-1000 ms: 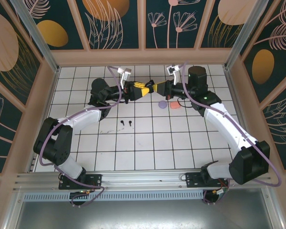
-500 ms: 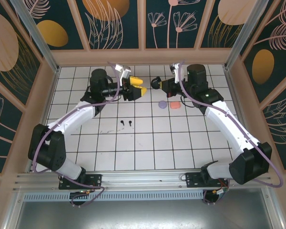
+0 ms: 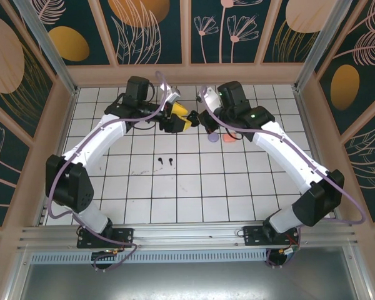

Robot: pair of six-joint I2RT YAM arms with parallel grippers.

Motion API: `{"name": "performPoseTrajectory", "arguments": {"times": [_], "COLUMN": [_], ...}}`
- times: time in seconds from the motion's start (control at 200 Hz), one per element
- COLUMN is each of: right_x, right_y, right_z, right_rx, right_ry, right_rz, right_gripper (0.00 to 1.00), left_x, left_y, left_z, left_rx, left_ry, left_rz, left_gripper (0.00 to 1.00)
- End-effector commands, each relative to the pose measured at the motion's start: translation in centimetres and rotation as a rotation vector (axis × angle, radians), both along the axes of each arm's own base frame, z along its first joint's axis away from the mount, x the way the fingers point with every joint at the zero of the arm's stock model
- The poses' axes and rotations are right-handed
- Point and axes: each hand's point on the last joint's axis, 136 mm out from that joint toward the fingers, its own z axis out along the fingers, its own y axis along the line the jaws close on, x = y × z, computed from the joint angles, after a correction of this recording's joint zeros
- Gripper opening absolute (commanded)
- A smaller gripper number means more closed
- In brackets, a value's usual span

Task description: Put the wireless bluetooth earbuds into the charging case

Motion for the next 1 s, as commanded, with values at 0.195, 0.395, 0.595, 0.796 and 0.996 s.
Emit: {"name": "performPoseTrajectory", "arguments": {"times": [0.195, 0.395, 0.595, 0.796, 0.996], "right_x": [-0.5, -0.6, -0.5, -0.4, -0.2], "right_y": [1.0, 1.9, 2.0, 2.0, 2.0], "right_z": [0.6, -0.1, 0.2, 0.5, 0.7], "right_rx": [-0.073, -0.095, -0.087, -0.086, -0.081], "right_ry": [-0.025, -0.014, -0.022, -0.031, -0.038], "right_rz": [0.041, 0.053, 0.05, 0.044, 0.039], "right_gripper": [0.0, 0.0, 0.0, 0.0, 0.0], "left_x": [-0.8, -0.6, -0.7, -0.9, -1.2], "left_y": [0.0, -0.3, -0.4, -0.4, -0.5], "left_z": [-2.0, -1.9, -1.7, -1.8, -1.7], "left_rx": [0.048, 0.032, 0.021, 0.011, 0.0], "left_ry": [0.058, 0.066, 0.06, 0.062, 0.064], "left_rz": [-0.085, -0.108, -0.124, -0.138, -0.152], "left_gripper": [0.73, 0.68, 0.56, 0.42, 0.23]}}
